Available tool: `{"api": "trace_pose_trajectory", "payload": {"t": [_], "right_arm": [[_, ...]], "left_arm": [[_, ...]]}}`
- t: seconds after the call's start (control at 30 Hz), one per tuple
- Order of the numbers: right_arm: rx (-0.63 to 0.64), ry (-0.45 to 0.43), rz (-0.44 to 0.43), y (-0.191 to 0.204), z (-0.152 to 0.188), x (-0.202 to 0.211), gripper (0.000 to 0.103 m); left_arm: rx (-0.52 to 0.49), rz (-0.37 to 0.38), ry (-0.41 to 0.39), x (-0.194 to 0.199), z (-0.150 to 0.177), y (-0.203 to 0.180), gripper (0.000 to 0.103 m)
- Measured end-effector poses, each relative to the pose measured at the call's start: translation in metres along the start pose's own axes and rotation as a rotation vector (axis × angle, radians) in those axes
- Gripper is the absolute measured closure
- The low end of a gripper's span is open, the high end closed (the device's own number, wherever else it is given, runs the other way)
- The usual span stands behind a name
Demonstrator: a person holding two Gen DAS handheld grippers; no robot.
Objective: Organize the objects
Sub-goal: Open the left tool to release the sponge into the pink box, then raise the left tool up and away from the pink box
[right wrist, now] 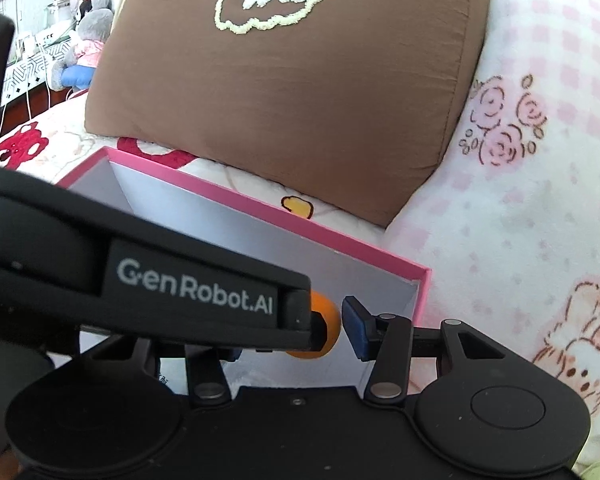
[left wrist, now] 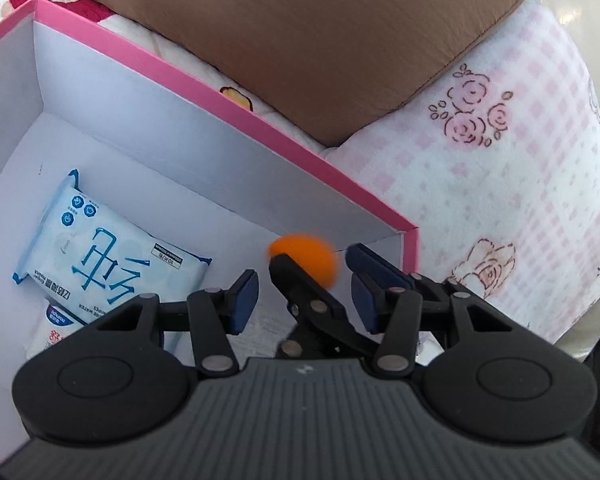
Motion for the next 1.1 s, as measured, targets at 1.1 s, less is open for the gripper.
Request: {"api": "trace_pose_trajectory", "payload": {"t": [1.1], "right_arm": [[-0.104,0.02,-0.166,-0.02,0.041,0.117,0.036]], "left_arm": [[-0.227,-0.142,-0.056,0.104,0.053,-0.047,0.05]]}}
Point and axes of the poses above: each gripper's, at about its wrist camera, not at the fingertips, and x roughly against the way its jaws point, y to its left, z to its underside, the point moved 5 cm from there along -x, roughly the way its jaws point, and after that the axes turned 2 degrees about y, right-handed, at the moved point
